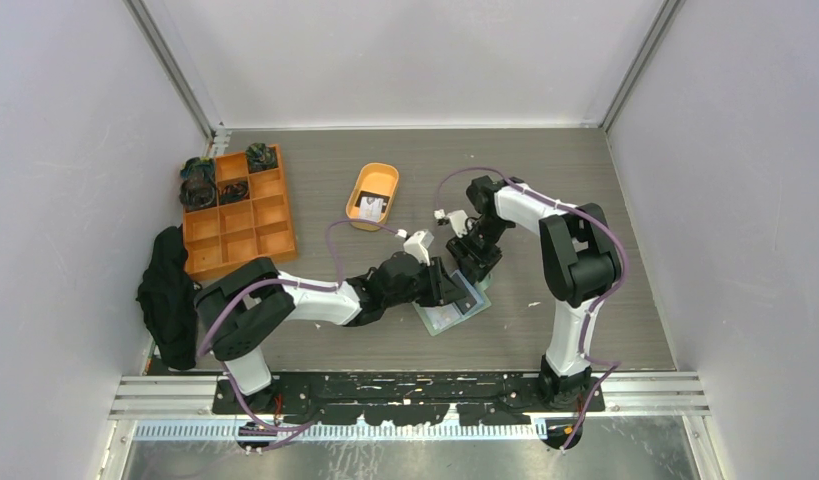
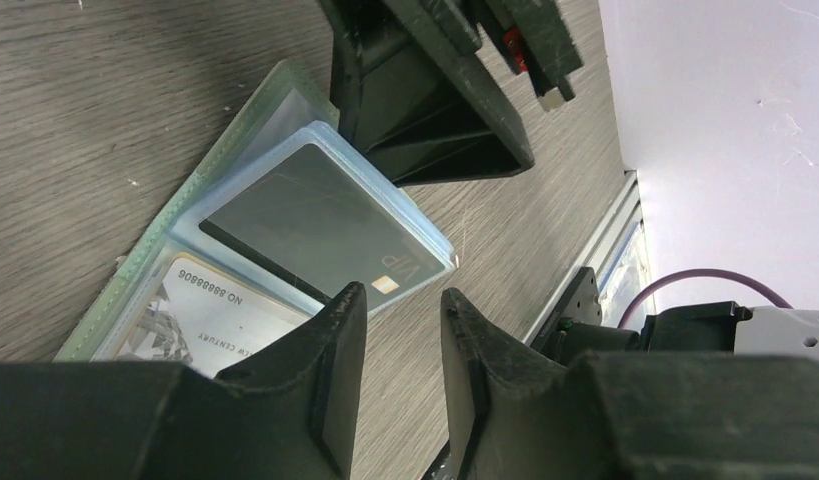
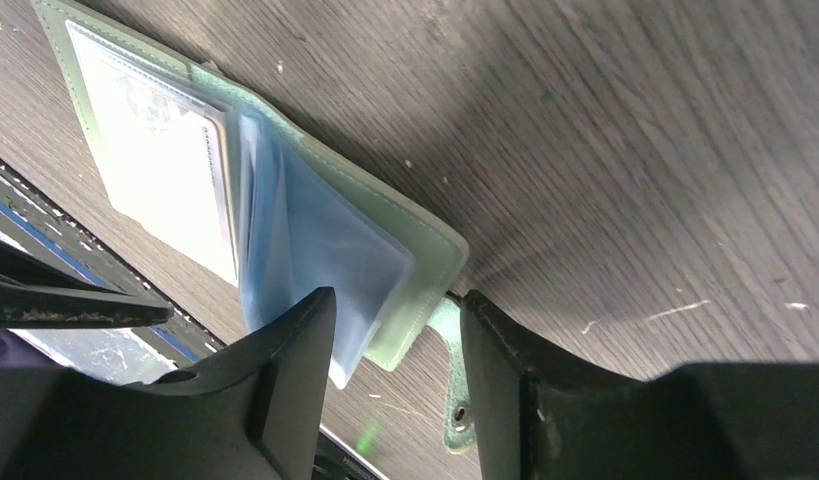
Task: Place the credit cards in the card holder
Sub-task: Open the card holder at the center of the board.
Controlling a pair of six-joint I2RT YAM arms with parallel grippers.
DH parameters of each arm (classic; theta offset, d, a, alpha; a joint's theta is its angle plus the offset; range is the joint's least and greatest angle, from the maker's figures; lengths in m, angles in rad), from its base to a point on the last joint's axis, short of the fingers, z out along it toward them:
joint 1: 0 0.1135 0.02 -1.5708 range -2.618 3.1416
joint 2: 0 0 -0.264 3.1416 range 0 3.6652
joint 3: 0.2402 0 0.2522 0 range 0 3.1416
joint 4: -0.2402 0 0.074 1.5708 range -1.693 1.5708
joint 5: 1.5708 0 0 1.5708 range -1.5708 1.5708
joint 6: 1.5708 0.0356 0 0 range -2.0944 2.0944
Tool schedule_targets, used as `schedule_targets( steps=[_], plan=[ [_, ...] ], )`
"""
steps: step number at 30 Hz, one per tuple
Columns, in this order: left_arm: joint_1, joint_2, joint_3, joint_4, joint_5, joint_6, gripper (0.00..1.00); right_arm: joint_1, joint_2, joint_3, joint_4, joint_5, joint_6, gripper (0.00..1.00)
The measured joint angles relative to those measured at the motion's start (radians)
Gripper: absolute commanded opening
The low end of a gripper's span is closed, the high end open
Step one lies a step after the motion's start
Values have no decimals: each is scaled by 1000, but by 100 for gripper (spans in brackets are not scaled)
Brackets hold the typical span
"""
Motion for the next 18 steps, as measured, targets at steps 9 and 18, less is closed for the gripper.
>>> schedule_targets(
  steps=[9, 18],
  plan=[
    [18, 17, -13, 40, 20, 0, 31, -53, -62, -1, 11, -28, 3, 57],
    [24, -65, -122, 54, 23, 58, 36, -66, -198, -55, 72, -36, 5, 57]
  ],
)
